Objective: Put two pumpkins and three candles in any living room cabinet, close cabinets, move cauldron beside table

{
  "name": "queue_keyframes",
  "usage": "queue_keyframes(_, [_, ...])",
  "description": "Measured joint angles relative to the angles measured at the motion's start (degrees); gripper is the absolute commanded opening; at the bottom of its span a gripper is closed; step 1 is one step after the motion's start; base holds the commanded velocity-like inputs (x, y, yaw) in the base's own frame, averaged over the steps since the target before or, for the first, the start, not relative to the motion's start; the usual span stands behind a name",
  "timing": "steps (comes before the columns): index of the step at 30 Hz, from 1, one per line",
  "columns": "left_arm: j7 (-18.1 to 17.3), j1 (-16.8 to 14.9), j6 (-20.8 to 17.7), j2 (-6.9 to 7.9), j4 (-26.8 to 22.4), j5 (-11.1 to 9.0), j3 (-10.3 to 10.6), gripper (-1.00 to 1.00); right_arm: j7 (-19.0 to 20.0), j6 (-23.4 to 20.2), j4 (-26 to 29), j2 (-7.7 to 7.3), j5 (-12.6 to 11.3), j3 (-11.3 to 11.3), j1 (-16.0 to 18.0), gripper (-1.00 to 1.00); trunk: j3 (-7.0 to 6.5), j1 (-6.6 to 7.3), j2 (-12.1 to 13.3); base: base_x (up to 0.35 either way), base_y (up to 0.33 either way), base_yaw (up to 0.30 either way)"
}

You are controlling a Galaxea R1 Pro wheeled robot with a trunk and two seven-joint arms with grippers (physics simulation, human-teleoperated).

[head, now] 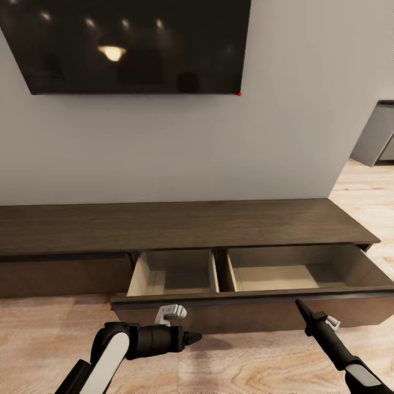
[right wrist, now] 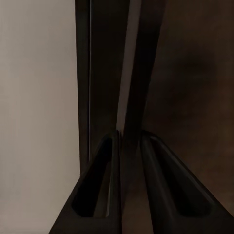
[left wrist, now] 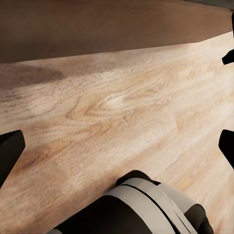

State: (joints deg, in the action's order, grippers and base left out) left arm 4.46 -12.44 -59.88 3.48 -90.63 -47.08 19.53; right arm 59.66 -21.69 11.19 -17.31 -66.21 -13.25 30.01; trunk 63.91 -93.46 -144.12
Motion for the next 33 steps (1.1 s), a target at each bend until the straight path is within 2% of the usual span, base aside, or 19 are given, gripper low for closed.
queue_keyframes(33, [0.0,0.0,0.0,0.0,-0.02,0.0,-0.01,1.0,-0.11,-0.05,0.0,-0.09,0.01,-0.11,0.01,-1.0,0.0,0.01,0.0,-0.05,0.0,0.0])
